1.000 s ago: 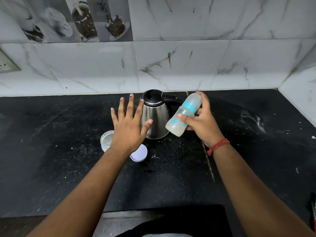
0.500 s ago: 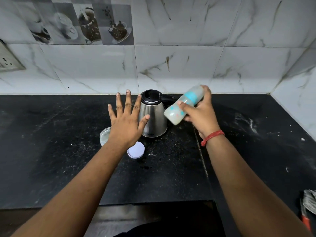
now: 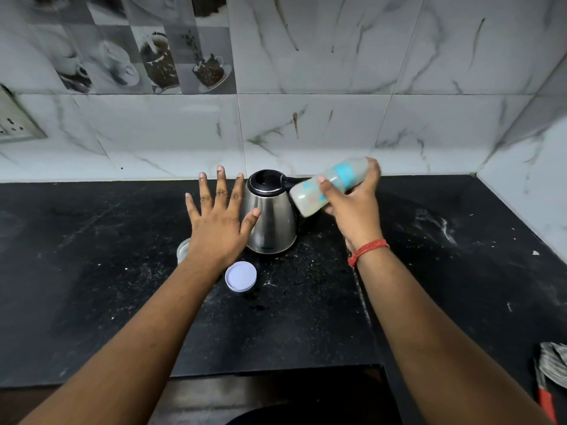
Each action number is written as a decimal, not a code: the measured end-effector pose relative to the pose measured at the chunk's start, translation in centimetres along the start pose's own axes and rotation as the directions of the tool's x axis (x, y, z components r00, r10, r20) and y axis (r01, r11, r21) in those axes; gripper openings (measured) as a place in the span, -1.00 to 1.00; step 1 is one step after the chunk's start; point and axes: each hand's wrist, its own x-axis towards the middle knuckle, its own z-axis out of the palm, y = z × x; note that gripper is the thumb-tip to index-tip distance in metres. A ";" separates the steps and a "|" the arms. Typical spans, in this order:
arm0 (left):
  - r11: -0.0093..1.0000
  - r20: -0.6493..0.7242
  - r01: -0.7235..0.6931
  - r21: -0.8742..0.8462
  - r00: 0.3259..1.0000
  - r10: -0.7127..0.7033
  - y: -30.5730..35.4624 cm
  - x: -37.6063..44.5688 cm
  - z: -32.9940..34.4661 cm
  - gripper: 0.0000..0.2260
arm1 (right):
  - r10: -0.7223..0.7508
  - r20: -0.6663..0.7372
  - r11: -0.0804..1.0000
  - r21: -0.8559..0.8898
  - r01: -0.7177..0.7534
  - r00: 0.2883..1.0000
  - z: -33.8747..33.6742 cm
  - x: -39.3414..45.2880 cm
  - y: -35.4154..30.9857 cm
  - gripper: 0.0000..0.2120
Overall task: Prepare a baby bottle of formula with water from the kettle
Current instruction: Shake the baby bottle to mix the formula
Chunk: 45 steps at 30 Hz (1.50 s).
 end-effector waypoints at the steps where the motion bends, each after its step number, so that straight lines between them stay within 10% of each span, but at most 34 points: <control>1: 1.000 -0.005 -0.003 0.000 1.000 0.003 0.1 0.0 -0.1 -0.29 | 0.010 0.061 1.000 -0.022 -0.009 0.998 0.2 -0.1 -0.1 -0.15; 20: 1.000 0.001 -0.001 0.008 1.000 0.001 -0.1 0.2 -0.4 -0.28 | 0.019 0.100 1.000 0.011 -0.020 0.995 0.8 0.3 0.5 -0.17; 23: 1.000 0.005 0.006 0.002 1.000 -0.006 -0.1 0.2 -0.4 -0.28 | -0.013 -0.071 0.995 0.098 0.020 0.997 0.5 0.7 0.5 -0.20; 32: 1.000 0.006 -0.017 0.022 1.000 0.017 0.5 0.6 -0.9 -0.27 | 0.012 0.115 1.000 -0.021 -0.010 0.993 1.0 0.7 0.2 -0.19; 35: 1.000 0.002 -0.014 0.012 1.000 0.014 0.6 0.7 -0.9 -0.27 | -0.031 -0.062 0.998 0.057 0.034 0.998 0.8 1.1 0.3 -0.21; 38: 0.999 -0.007 -0.025 0.021 1.000 0.025 0.5 0.7 -0.9 -0.28 | -0.005 0.122 0.999 -0.033 0.009 0.993 1.0 1.2 0.0 -0.20; 42: 1.000 0.002 -0.014 0.002 1.000 0.014 0.4 0.8 -0.9 -0.28 | -0.064 -0.081 0.998 -0.006 0.063 0.995 0.6 1.8 0.3 -0.20; 45: 0.999 -0.009 -0.031 0.007 0.999 0.031 0.4 0.8 -0.9 -0.29 | -0.042 0.089 0.991 -0.121 0.053 0.995 0.8 1.6 0.0 -0.20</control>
